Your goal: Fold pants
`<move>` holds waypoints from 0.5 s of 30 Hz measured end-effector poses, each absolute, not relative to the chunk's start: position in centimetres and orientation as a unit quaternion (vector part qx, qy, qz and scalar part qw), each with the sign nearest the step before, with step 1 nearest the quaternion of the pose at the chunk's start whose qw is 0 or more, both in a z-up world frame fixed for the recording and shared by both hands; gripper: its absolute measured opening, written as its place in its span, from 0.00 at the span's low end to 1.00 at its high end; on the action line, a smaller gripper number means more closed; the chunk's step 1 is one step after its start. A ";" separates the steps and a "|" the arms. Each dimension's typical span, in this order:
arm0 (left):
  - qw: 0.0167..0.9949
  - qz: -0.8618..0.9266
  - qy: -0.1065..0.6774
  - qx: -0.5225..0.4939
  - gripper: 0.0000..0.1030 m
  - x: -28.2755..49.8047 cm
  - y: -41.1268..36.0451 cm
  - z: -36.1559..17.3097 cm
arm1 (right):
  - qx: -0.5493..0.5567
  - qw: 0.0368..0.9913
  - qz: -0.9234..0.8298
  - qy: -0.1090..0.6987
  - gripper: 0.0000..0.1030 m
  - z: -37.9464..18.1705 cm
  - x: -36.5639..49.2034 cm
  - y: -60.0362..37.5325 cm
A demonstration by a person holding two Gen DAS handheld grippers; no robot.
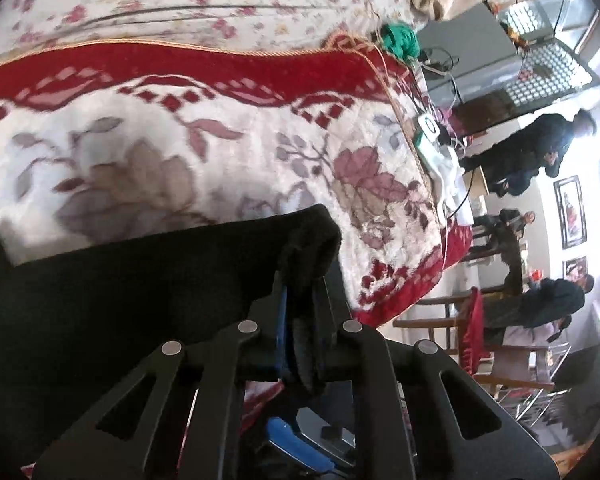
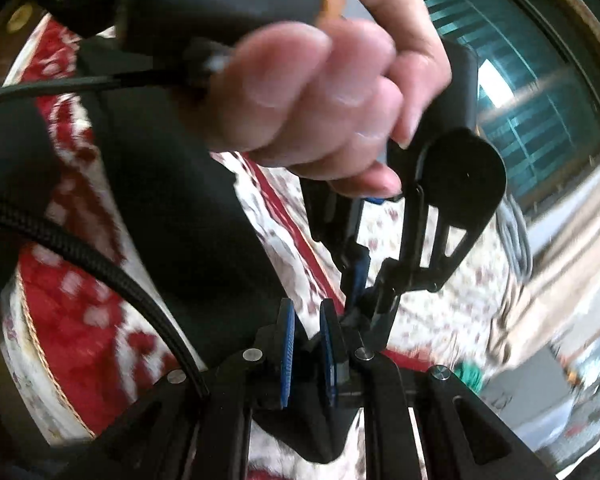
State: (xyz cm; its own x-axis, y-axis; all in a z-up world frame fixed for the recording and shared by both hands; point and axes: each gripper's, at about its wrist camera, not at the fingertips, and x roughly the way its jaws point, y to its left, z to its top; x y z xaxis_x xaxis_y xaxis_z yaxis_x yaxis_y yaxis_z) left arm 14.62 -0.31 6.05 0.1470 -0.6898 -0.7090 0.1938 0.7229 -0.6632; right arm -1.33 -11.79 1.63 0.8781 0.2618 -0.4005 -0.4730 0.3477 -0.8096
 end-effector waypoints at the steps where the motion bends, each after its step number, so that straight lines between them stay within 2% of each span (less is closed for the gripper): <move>1: 0.728 -0.301 0.577 -0.217 0.09 14.4 0.8 5.9 | -0.531 0.810 0.227 0.097 0.12 1.5 -1.6 -11.1; 5: 0.733 -0.285 0.570 -0.238 0.09 13.7 5.5 5.6 | -0.552 0.794 0.240 0.086 0.12 1.1 -2.4 -8.1; 11: 0.732 -0.265 0.561 -0.282 0.09 12.3 12.9 4.2 | -0.594 0.761 0.261 0.019 0.13 -0.5 -6.2 -5.9; 13: 0.731 -0.258 0.562 -0.289 0.09 12.0 14.1 3.6 | -0.607 0.751 0.261 -0.008 0.24 -1.4 -7.1 -6.4; 15: 0.731 -0.250 0.565 -0.290 0.09 11.6 15.1 2.8 | -0.611 0.754 0.239 -0.038 0.53 -1.8 -7.3 -6.7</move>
State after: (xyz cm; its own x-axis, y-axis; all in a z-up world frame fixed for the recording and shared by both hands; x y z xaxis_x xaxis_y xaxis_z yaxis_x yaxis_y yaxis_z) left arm 11.64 15.08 2.84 0.2377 -0.6921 -0.6815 0.0382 0.7077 -0.7054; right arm -7.31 -6.67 -1.80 0.8831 0.4069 -0.2334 -0.3130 0.1406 -0.9393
